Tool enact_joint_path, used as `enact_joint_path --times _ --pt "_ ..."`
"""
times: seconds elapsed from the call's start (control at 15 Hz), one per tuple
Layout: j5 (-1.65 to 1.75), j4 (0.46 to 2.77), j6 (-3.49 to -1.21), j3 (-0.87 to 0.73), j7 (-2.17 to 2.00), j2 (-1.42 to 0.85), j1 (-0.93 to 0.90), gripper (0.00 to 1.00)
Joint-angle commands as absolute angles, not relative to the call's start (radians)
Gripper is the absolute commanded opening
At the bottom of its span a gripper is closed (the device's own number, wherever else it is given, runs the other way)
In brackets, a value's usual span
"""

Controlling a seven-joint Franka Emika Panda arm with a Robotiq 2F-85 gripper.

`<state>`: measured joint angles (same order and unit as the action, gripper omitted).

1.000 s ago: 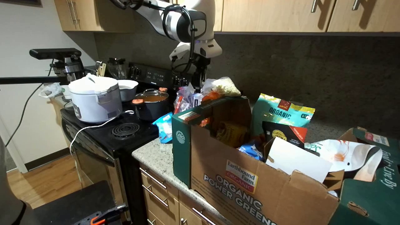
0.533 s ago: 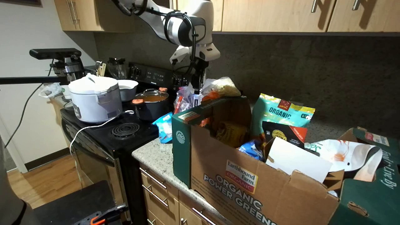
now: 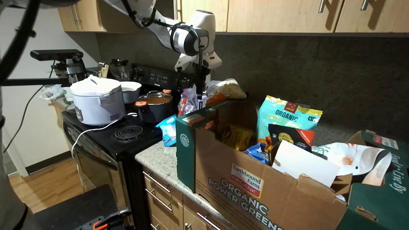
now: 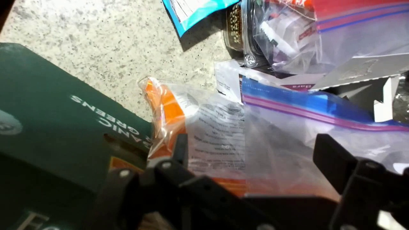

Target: Put the bottle of water, the black and dark blue snack packs, the top plastic and the remaining snack pack in the box respectively

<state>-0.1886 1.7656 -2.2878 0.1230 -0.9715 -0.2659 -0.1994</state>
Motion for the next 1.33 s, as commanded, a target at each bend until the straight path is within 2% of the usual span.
enact_joint_path --times 0.0,0.53,0.67,0.73,0.8,1.27 --pt "-0.179 1.703 -2.292 0.126 -0.916 -0.329 -0.211 1.0" --pt "-0.114 1.661 -2.357 0.106 -0.928 -0.373 -0.248 1.0" --pt "-0.102 1.666 -2.382 0.101 -0.934 -0.368 -0.252 0.95" --pt "-0.097 1.668 -2.396 0.099 -0.937 -0.366 -0.254 0.74" --pt "-0.092 1.667 -2.405 0.097 -0.941 -0.366 -0.257 0.71" --pt "-0.041 1.681 -2.465 0.078 -0.97 -0.333 -0.269 0.17"
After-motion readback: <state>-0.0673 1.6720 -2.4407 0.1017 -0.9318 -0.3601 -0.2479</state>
